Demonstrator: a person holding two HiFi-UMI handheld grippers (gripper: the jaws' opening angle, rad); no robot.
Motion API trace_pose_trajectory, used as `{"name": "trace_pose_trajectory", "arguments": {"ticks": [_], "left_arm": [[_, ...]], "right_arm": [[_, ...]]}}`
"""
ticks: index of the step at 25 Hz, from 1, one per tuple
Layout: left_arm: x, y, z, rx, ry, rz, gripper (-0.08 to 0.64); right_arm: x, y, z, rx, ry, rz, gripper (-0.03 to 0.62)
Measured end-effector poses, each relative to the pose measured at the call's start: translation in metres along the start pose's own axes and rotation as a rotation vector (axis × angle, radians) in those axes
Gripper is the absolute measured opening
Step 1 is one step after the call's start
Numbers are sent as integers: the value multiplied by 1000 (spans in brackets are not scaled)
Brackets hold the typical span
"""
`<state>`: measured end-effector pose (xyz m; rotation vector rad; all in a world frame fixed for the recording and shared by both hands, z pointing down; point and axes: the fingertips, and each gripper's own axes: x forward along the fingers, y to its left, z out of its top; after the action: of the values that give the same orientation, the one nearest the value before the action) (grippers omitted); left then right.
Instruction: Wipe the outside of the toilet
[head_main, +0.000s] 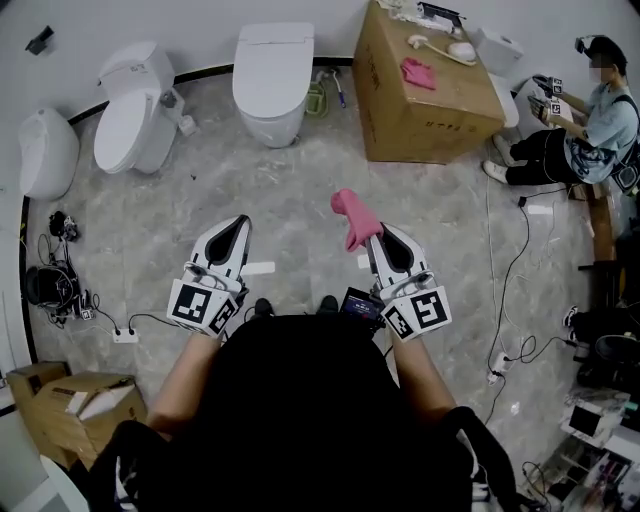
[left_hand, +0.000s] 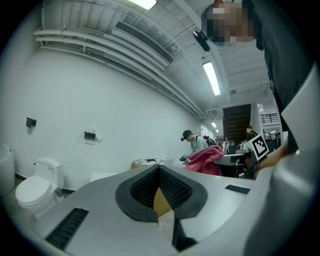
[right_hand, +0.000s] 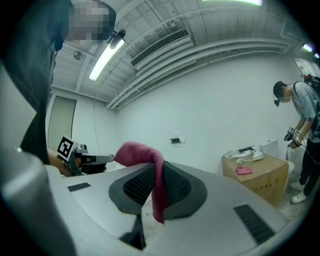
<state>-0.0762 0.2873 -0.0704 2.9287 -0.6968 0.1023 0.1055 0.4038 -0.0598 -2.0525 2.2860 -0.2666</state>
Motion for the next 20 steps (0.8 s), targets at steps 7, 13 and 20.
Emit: {"name": "trace_pose_trajectory", "arguments": {"ticks": [7,13,20], "left_arm": [[0,-15,-2,20,3,-53,14],[1,-19,-8,6,25,-56,14],[-5,-18,-13,-4,31,-24,14]], "right_arm": [[3,11,-3,1,2,44,63],[-2,12,-8,7,18,29,63],[-10,18,-9,-7,24,3,63]]}}
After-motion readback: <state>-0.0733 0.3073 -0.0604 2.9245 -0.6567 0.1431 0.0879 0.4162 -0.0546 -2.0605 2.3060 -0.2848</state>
